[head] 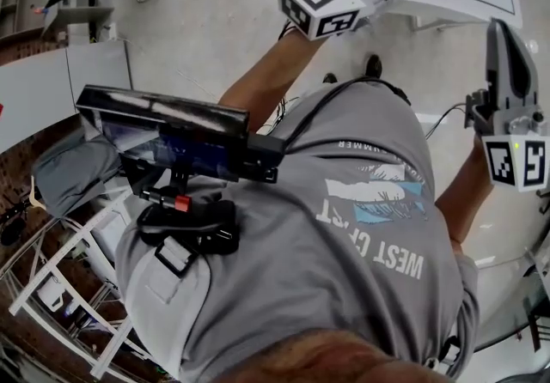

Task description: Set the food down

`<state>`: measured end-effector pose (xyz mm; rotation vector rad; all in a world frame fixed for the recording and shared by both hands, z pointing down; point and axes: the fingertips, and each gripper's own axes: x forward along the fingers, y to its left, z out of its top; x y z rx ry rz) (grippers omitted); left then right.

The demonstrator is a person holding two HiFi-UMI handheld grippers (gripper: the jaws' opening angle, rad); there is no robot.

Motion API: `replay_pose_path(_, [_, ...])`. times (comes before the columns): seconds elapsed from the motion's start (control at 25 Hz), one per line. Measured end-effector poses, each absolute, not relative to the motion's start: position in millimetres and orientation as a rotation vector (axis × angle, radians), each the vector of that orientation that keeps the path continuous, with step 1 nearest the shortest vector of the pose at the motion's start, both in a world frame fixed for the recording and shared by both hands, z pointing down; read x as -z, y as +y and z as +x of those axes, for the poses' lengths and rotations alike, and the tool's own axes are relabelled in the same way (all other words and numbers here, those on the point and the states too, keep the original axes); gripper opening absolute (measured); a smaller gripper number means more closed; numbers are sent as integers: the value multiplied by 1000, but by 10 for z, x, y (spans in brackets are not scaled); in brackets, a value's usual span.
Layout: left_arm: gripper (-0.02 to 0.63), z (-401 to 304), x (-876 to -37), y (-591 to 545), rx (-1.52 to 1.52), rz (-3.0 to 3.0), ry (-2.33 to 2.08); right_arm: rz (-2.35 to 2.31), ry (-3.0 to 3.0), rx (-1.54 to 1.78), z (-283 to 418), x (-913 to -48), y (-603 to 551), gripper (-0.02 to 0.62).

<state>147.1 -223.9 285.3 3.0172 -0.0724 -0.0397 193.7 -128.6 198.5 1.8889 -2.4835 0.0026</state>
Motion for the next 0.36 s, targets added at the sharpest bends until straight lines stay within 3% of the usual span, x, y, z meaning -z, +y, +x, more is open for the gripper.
replay_pose_path(0.36, [8, 1068, -2852, -2223, 22, 3009, -92, 1930, -2504, -89, 1689, -2120, -1180, 6])
